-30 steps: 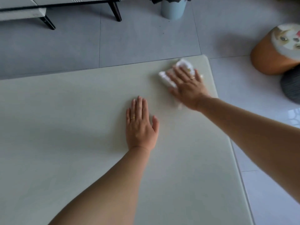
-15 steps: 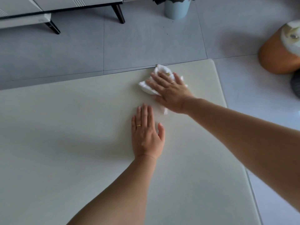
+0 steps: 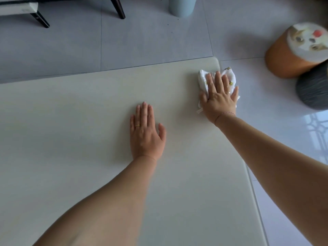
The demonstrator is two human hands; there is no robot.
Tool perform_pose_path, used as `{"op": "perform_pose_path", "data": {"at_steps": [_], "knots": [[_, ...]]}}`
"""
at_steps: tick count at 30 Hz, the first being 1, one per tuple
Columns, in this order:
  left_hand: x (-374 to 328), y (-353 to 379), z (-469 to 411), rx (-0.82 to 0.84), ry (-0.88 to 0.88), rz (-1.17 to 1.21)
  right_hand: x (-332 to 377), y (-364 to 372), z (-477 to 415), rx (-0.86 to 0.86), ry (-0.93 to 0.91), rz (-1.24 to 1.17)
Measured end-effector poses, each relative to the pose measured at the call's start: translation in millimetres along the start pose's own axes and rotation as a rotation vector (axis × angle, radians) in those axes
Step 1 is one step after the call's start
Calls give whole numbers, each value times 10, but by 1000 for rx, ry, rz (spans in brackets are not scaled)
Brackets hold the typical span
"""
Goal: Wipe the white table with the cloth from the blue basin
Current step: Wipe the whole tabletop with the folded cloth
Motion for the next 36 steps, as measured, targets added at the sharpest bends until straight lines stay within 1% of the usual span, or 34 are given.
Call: {"op": "perform_pose_path", "data": {"at_steps": [7, 10, 14, 16, 20, 25, 30, 36], "knots": [[18, 18, 8, -19, 21, -1, -50, 109, 780, -2, -31, 0], [22, 47, 19, -12, 24, -51, -64, 130, 1131, 6, -40, -15], [29, 43, 146, 1, -34, -87, -98, 161, 1581, 21, -40, -10], [-57, 15, 433, 8, 0, -62, -114, 166, 1785, 25, -35, -13], [-282, 20, 1355, 61, 107, -12, -133, 175, 2170, 45, -21, -11], [-359, 96, 2345, 122, 170, -42, -165, 202, 2704, 92, -20, -12], [-312, 142, 2781, 173, 191, -72, -208, 239, 3206, 111, -14, 1], [-280, 152, 2859, 200, 218, -60, -272, 304, 3773, 108, 4, 7]]}}
Point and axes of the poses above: each hand's wrist, its own z-axis away from the middle knuckle, its own y-axis out of the palm, x = y × z, the point moved 6 cm from there along -z, towards the middle knuckle, and after that the axes turned 8 degrees about -y, right-handed, at the moved point
